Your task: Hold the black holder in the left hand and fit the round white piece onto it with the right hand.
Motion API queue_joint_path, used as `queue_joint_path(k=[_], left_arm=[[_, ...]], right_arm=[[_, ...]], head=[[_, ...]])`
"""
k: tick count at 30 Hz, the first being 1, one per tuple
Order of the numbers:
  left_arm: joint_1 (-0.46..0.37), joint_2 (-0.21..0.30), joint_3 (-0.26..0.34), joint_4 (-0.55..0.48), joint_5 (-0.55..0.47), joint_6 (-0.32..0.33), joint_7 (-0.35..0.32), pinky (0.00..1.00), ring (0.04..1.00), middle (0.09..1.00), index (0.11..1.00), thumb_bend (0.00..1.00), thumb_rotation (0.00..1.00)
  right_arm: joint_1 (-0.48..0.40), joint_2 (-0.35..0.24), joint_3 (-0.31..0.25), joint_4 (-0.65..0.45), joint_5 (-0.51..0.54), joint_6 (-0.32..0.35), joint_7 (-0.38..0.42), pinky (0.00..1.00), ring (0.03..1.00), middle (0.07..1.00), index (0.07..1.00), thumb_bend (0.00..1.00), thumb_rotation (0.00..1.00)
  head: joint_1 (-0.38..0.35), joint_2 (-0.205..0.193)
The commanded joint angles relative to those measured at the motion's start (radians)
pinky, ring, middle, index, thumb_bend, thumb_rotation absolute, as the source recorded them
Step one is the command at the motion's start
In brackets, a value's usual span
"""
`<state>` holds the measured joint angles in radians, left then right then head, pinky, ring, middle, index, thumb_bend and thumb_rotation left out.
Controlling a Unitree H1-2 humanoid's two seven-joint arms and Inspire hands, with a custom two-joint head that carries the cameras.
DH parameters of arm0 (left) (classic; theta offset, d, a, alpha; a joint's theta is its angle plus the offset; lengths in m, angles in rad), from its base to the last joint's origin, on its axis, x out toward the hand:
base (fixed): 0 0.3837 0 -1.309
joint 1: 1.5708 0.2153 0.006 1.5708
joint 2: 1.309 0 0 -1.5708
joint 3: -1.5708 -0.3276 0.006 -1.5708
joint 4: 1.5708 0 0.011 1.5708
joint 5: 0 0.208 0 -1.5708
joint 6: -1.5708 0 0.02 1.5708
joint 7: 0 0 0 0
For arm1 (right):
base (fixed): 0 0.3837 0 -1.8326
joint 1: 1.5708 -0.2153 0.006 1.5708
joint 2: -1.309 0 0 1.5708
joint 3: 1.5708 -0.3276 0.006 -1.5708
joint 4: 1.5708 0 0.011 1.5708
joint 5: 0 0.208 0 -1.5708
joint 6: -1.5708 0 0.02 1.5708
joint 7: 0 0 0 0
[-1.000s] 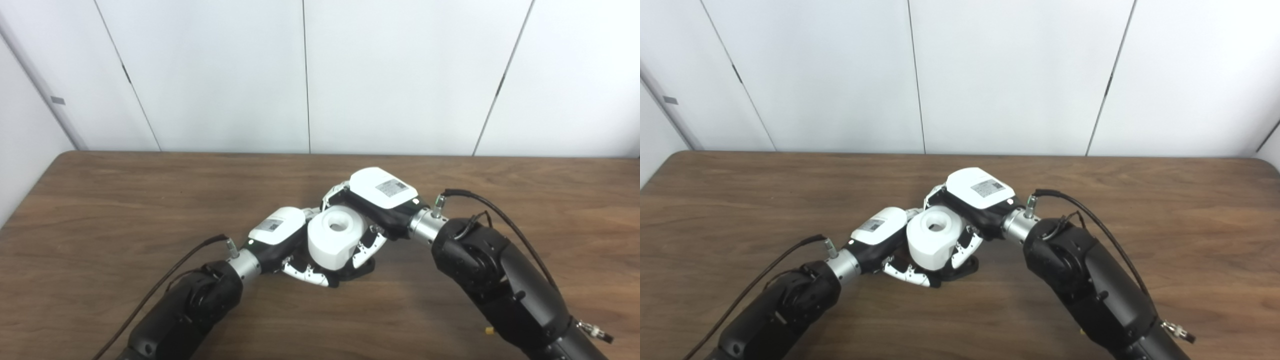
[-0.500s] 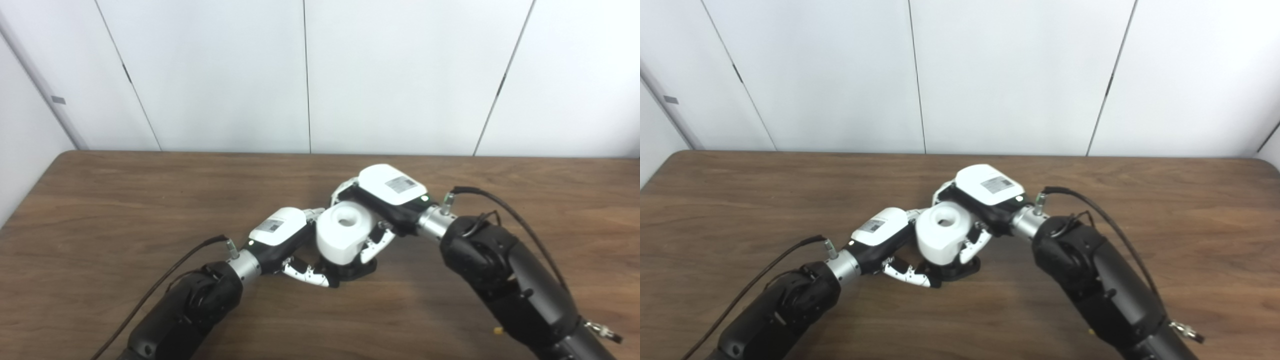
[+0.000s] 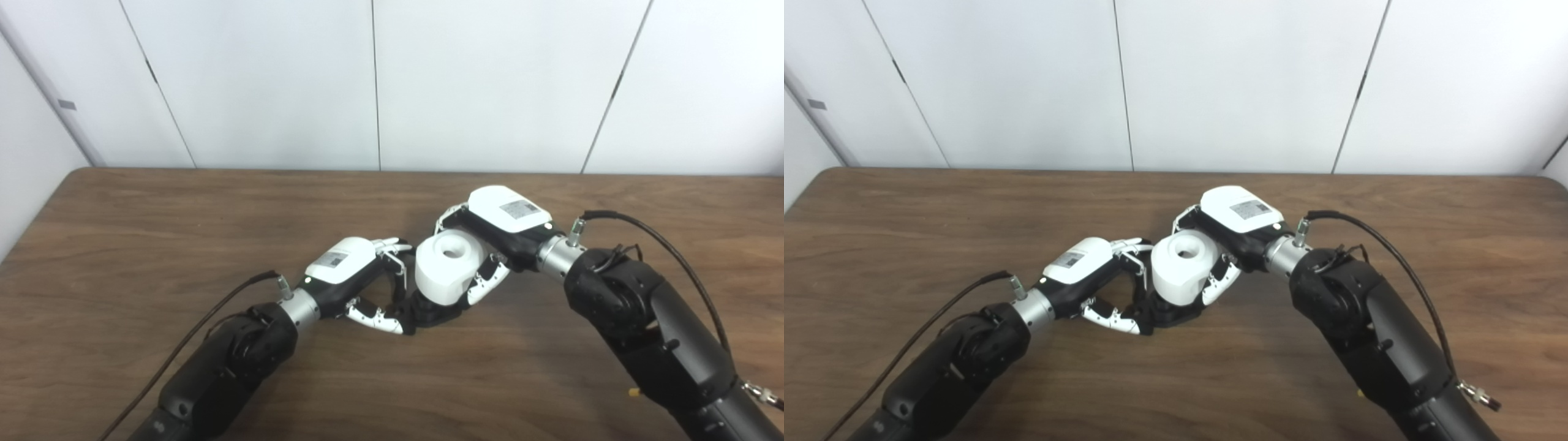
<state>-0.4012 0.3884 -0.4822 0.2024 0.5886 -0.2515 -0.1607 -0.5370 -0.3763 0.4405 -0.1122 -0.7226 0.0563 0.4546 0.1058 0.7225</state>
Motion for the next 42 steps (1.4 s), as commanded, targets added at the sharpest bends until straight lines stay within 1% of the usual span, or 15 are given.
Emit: queue_joint_path(k=[1, 7, 11, 16, 19, 21, 30, 34, 37, 42], left_arm=[[0.019, -0.002, -0.027, 0.008, 0.027, 0.011, -0.063, 0.90, 0.941, 0.888, 0.484, 0.52, 0.06], [0.018, -0.007, -0.028, 0.007, 0.035, 0.020, -0.057, 0.90, 0.941, 0.892, 0.484, 0.52, 0.06], [0.016, -0.009, -0.029, 0.015, 0.032, 0.015, -0.055, 0.90, 0.941, 0.892, 0.484, 0.52, 0.06], [0.014, -0.010, -0.031, 0.019, 0.036, 0.010, -0.050, 0.89, 0.939, 0.888, 0.484, 0.52, 0.06], [0.016, -0.011, -0.032, 0.015, 0.039, 0.014, -0.053, 0.89, 0.939, 0.889, 0.484, 0.52, 0.06], [0.016, -0.010, -0.034, 0.013, 0.041, 0.018, -0.057, 0.89, 0.940, 0.892, 0.485, 0.52, 0.06], [0.019, -0.011, -0.032, 0.022, 0.042, -0.002, -0.045, 0.89, 0.941, 0.891, 0.484, 0.52, 0.06], [0.021, -0.012, -0.031, 0.017, 0.041, 0.003, -0.048, 0.89, 0.940, 0.889, 0.484, 0.52, 0.06], [0.021, -0.011, -0.032, 0.014, 0.042, 0.008, -0.053, 0.90, 0.942, 0.891, 0.485, 0.52, 0.06], [0.023, -0.011, -0.031, 0.014, 0.043, 0.003, -0.047, 0.89, 0.936, 0.884, 0.484, 0.52, 0.06]], right_arm=[[-0.014, -0.016, 0.001, -0.011, -0.006, -0.021, 0.021, 0.74, 0.745, 0.705, 0.479, 0.53, 0.15], [-0.009, -0.011, 0.001, -0.011, 0.001, -0.019, 0.026, 0.73, 0.749, 0.707, 0.479, 0.53, 0.15], [-0.013, 0.003, 0.005, -0.025, 0.001, -0.006, 0.039, 0.75, 0.763, 0.717, 0.479, 0.53, 0.15], [-0.018, 0.020, 0.014, -0.034, 0.000, -0.022, 0.038, 0.73, 0.743, 0.710, 0.479, 0.53, 0.15], [-0.018, 0.029, 0.019, -0.046, 0.001, -0.017, 0.047, 0.75, 0.740, 0.708, 0.479, 0.53, 0.15], [-0.018, 0.032, 0.020, -0.045, 0.003, -0.026, 0.044, 0.75, 0.734, 0.704, 0.478, 0.52, 0.15], [-0.012, 0.038, 0.019, -0.052, -0.002, -0.012, 0.056, 0.75, 0.747, 0.710, 0.479, 0.53, 0.15], [-0.014, 0.043, 0.013, -0.057, 0.000, 0.007, 0.062, 0.78, 0.752, 0.710, 0.479, 0.52, 0.15], [-0.022, 0.045, 0.005, -0.059, 0.005, 0.006, 0.061, 0.78, 0.754, 0.711, 0.479, 0.52, 0.15], [-0.039, 0.057, -0.026, -0.077, 0.017, 0.022, 0.063, 0.77, 0.753, 0.709, 0.478, 0.53, 0.15]], head=[[0.002, 0.001], [0.004, 0.001], [0.004, 0.000], [0.005, 0.000], [0.005, 0.000], [0.005, 0.000], [0.006, 0.005], [0.007, 0.006], [0.007, 0.006], [0.005, 0.005]])
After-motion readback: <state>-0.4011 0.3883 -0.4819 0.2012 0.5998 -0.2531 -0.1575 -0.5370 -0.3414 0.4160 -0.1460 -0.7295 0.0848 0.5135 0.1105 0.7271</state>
